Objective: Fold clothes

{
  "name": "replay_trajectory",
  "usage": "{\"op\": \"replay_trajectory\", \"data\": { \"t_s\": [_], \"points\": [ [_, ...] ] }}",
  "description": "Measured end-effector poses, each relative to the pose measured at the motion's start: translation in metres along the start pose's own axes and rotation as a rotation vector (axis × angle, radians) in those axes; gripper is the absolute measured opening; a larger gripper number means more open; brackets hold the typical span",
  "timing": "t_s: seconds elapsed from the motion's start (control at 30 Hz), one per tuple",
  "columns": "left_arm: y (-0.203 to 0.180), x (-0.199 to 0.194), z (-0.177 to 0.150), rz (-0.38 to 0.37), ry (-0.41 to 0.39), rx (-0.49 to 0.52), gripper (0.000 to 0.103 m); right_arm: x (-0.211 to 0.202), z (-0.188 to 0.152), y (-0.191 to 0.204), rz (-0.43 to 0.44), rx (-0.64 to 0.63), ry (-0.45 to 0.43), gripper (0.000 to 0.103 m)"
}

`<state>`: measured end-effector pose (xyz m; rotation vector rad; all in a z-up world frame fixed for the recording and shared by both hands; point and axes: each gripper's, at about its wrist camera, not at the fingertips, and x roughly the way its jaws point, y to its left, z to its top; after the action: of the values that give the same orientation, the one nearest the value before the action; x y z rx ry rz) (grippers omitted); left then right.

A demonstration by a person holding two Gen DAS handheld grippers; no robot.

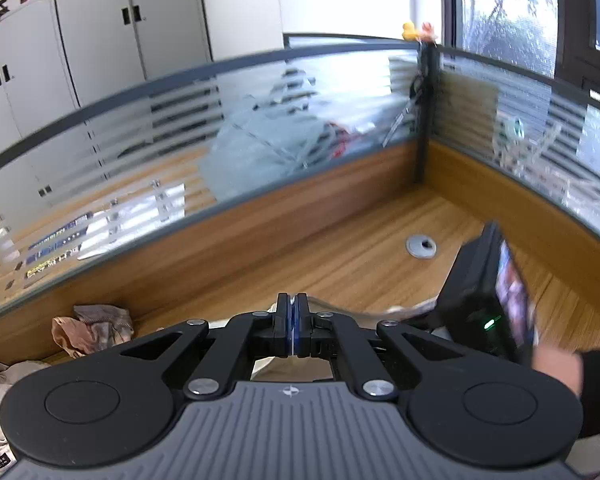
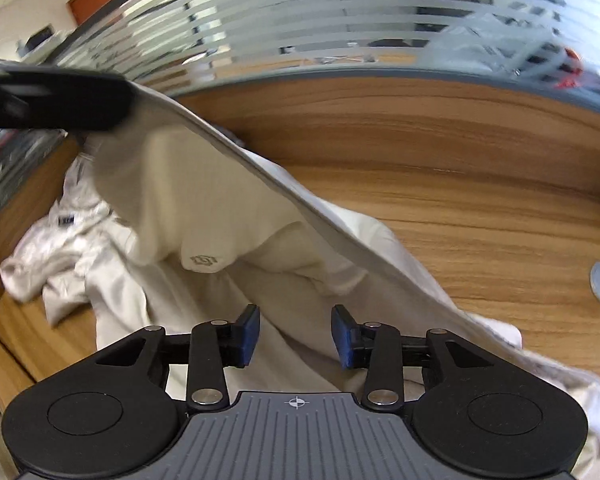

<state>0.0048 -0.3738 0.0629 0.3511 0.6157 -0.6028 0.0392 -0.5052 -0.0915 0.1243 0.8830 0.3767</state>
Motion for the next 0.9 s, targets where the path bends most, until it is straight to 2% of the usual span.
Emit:
{"op": "replay_trajectory", "data": {
  "t_s": [0.1, 0.23, 0.47, 0.7, 0.9],
  "points": [
    [0.008, -0.005, 0.009, 0.014, -0.003, -0.013, 0.001, 0.013, 0.002, -0.002, -0.015, 0.015, -0.007, 0.042],
    [0.026, 0.004, 0.018, 0.042, 0.010, -0.035, 0.001, 0.033, 0.005, -0.002, 0.045, 0.050, -0.006, 0.041],
    [0.077, 0.035, 0.039, 0.084, 0.023, -0.058, 0.001, 0.063, 0.034, -0.011, -0.057, 0.050, -0.018, 0.041],
    [0.130, 0.102, 0.057, 0.137, 0.058, -0.059, 0.000, 0.088, 0.065, -0.027, -0.169, 0.048, -0.007, 0.041],
    [0.159, 0.162, 0.046, 0.123, 0.145, -0.093, 0.002, 0.091, 0.072, -0.043, -0.164, 0.068, 0.067, 0.041]
  ]
}}
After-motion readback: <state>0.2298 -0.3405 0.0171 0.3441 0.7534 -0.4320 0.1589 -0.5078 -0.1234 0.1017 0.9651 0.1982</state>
